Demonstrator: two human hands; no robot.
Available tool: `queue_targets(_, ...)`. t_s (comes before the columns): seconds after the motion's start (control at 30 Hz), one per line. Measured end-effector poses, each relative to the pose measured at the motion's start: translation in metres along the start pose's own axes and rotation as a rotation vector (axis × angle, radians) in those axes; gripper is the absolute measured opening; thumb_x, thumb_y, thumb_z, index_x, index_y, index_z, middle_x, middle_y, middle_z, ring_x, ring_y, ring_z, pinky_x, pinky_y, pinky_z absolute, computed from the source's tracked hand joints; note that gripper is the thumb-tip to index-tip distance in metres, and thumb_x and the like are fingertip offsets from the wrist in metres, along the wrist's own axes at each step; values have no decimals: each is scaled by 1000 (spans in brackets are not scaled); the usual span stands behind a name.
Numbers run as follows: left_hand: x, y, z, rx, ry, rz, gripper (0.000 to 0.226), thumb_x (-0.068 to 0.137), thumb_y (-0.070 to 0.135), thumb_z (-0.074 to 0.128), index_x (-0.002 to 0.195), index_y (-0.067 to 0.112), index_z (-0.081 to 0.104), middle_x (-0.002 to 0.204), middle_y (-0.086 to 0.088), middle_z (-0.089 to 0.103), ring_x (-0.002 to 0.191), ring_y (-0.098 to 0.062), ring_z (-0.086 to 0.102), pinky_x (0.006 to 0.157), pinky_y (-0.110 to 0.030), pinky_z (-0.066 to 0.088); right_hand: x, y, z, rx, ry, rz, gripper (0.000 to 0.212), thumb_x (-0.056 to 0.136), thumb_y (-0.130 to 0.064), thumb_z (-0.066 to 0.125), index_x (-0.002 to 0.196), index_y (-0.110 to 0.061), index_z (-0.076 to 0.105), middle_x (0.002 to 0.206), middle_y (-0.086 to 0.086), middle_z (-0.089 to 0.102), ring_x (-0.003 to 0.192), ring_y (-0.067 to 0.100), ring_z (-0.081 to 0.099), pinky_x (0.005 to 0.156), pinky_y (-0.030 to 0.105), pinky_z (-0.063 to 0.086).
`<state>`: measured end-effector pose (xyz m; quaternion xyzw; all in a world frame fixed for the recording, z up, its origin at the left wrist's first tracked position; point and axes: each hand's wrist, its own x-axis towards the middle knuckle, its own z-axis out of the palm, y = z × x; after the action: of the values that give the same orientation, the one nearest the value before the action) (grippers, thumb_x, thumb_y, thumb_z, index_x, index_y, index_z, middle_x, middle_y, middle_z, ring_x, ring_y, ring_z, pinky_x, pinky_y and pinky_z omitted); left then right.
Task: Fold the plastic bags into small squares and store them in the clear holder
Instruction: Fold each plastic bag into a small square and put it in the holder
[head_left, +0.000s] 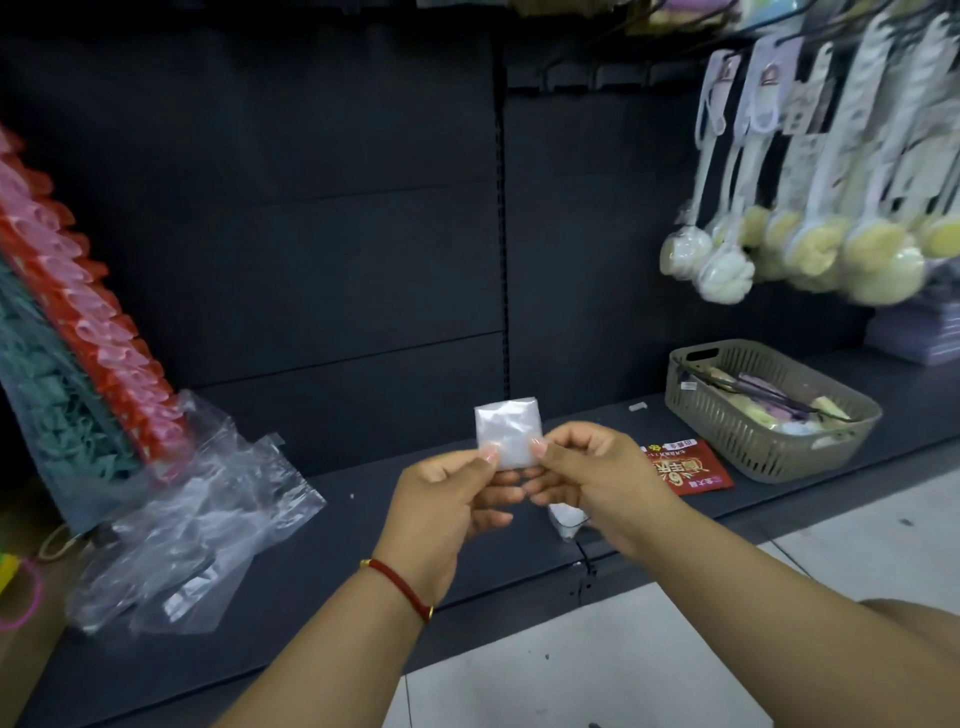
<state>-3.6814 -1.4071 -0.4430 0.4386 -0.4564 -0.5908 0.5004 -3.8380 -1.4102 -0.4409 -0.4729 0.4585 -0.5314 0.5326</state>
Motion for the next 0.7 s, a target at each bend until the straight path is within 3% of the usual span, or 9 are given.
queue_targets(0.13, -4, -4, 8, -7, -22, 120, 18, 87, 19, 66, 90, 5, 77, 95, -14, 75, 95, -27, 70, 78, -33, 56, -10, -1, -13, -91, 22, -93, 9, 90, -4, 64, 83, 3, 64, 72, 16, 70, 65, 20, 69, 62, 24, 56)
queue_targets(0.23, -4, -4, 11, 18, 16, 211, 27, 76, 32, 71, 83, 8, 79, 93, -18, 74, 96, -34, 69, 89, -44, 55, -16, -1, -16, -207, -1, -140, 10, 88, -3, 66, 84, 6, 64, 71, 13, 71, 65, 20, 70, 64, 24, 56)
queue_targets(0.3, -2, -6, 14, 81, 83, 257, 18, 81, 28, 72, 76, 12, 79, 86, -17, 74, 84, -28, 68, 84, -43, 55, -17, -2, -17, -257, 1, -155, 12, 88, -2, 67, 85, 9, 62, 73, 16, 70, 65, 20, 70, 64, 24, 56)
queue_targets(0.4, -4, -9, 21, 146, 113, 329, 14, 85, 20, 71, 74, 15, 79, 74, -2, 72, 71, -11, 60, 66, -23, 51, -17, -7, -17, -270, 13, -139, 13, 88, -4, 67, 91, -3, 55, 80, 15, 68, 68, 20, 69, 62, 26, 55)
queue_targets(0.47, -7, -8, 27, 169, 77, 366, 10, 87, 15, 70, 84, 15, 80, 82, 5, 76, 79, -8, 69, 71, -19, 53, -17, -11, -20, -251, 6, -139, 24, 87, -14, 70, 97, -13, 49, 90, 14, 68, 73, 20, 69, 61, 29, 55)
queue_targets(0.57, -7, -9, 34, 171, 46, 376, 12, 87, 14, 70, 94, 14, 79, 92, 4, 77, 92, -11, 71, 82, -26, 57, -16, -12, -22, -179, -3, -155, 22, 85, -28, 67, 94, -15, 52, 88, 7, 69, 77, 17, 68, 65, 34, 57)
queue_targets(0.7, -4, -9, 42, 119, 31, 347, 12, 85, 14, 71, 94, 12, 78, 90, 2, 77, 88, -10, 72, 77, -23, 56, -13, -9, -30, -264, 134, -269, 18, 90, -18, 67, 81, -6, 59, 75, 5, 63, 68, 12, 57, 63, 28, 49)
